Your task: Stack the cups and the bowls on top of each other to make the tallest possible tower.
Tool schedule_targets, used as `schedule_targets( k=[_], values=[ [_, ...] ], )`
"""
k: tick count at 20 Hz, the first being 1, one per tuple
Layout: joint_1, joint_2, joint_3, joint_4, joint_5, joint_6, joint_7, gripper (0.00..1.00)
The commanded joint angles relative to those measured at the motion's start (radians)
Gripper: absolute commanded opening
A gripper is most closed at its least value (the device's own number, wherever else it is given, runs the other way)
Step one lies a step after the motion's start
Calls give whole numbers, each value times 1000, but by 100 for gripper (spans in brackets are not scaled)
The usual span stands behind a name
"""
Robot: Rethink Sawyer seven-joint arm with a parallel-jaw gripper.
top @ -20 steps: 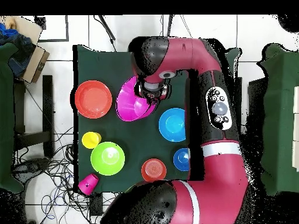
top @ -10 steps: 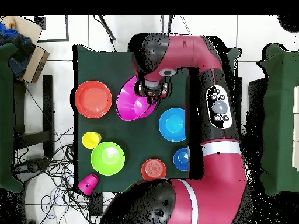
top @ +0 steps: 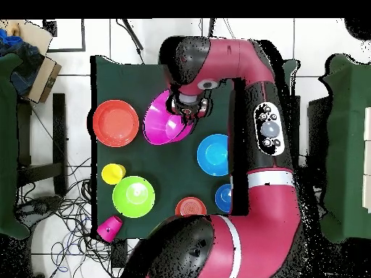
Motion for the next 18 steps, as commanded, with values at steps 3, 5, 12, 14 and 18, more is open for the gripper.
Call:
schedule_targets(
  k=[3, 5, 12, 14, 18],
  values=[
    [30, 54, 64, -54, -59, 43, -297, 0],
    [33, 60, 66, -70, -62, 45, -302, 0],
    [39, 74, 66, -107, -65, 64, -307, 0],
    [41, 71, 63, -106, -65, 65, -304, 0],
    [48, 77, 62, -129, -69, 79, -308, 0]
  ],
)
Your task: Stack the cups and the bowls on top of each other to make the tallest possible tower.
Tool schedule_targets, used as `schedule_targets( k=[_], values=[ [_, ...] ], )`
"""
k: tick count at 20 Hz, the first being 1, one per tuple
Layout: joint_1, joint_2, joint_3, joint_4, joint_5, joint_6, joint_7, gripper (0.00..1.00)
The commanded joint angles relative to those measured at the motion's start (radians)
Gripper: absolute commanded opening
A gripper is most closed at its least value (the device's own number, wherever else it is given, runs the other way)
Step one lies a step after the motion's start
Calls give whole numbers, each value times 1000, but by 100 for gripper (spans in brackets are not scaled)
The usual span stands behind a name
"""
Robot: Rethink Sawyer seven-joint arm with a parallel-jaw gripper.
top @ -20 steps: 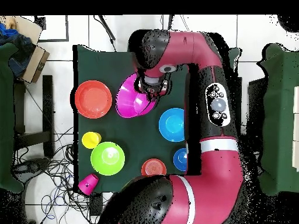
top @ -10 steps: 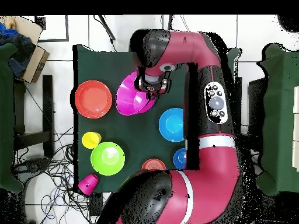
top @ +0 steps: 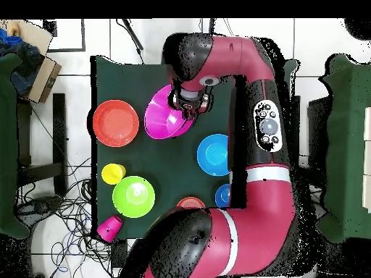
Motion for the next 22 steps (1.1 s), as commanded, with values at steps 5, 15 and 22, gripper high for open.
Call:
schedule_targets(
  k=[5, 15, 22],
  values=[
    [43, 34, 61, -60, -65, 71, -317, 0],
    [48, 37, 55, -61, -63, 58, -319, 0],
    [42, 19, 47, -23, -57, 17, -314, 0]
  ],
)
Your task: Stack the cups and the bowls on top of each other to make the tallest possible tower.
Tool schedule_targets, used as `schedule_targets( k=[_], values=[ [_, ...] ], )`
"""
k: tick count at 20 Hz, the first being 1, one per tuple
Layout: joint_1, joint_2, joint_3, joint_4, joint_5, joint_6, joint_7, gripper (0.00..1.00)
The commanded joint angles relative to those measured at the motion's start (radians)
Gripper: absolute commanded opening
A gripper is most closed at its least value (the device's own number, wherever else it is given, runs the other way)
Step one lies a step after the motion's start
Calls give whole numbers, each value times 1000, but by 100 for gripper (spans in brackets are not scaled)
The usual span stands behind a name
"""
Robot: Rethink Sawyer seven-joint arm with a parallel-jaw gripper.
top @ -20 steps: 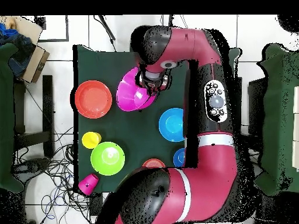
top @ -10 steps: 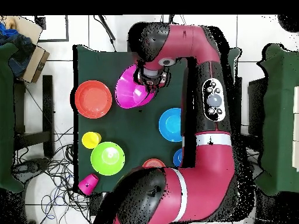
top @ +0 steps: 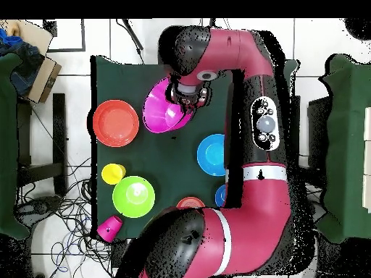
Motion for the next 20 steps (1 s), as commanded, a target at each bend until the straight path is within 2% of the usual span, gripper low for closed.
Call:
schedule_targets(
  k=[1, 12, 20],
  values=[
    [24, 16, 46, 24, -57, 18, -313, 0],
    [14, -19, 35, 110, -32, -39, -278, 0],
    [18, -7, 37, 82, -44, -24, -288, 0]
  ],
)
